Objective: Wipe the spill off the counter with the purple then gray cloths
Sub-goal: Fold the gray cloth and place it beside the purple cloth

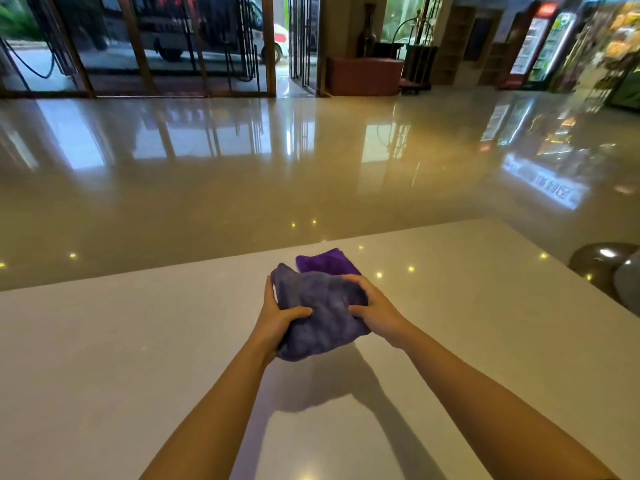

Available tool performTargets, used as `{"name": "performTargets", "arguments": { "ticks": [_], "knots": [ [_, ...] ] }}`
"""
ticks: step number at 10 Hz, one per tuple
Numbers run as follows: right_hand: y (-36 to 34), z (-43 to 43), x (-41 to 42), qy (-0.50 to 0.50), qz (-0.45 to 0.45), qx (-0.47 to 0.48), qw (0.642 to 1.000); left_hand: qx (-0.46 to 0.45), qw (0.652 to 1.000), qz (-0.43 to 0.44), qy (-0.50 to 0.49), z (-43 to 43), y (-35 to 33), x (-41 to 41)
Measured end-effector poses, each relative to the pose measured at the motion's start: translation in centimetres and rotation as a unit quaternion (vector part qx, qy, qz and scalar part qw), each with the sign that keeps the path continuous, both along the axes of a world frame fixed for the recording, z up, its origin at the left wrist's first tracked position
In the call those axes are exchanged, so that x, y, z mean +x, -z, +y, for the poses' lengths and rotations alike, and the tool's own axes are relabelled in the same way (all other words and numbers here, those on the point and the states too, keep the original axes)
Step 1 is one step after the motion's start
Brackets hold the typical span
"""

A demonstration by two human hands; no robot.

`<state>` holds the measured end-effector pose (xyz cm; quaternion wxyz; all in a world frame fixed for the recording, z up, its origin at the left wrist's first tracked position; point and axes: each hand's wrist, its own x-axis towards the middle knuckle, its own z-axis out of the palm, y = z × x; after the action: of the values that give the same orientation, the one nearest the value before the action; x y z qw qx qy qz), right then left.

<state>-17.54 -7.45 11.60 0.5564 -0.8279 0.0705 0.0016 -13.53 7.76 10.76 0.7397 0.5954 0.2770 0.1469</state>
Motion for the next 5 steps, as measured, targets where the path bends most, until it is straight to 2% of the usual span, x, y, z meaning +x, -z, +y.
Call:
{"name": "performTargets", "arguments": {
  "ticks": [1, 2, 3, 4, 5],
  "knots": [
    [0.0, -6.7, 1.9, -0.024, -0.007, -0.096, 0.995, -0.099, 0.874, 0.111, 0.463, -3.7, 0.9, 2.8],
    [-0.3, -10.9, 3.5, -0.037, -0.005, -0.105, 0.994, -0.096, 0.888, 0.093, 0.439, -8.4, -0.4, 3.7],
    [0.0, -15.3, 5.7, -0.050, 0.021, -0.106, 0.993, 0.020, 0.875, -0.015, 0.484, -12.9, 0.0, 5.4],
    [0.8, -17.9, 7.6, -0.052, 0.037, -0.124, 0.990, 0.083, 0.856, -0.060, 0.507, -15.7, 0.4, 6.9],
    [1.7, -20.1, 10.3, -0.054, 0.044, -0.123, 0.990, 0.176, 0.859, -0.032, 0.480, -18.2, 1.6, 9.5]
  ]
}}
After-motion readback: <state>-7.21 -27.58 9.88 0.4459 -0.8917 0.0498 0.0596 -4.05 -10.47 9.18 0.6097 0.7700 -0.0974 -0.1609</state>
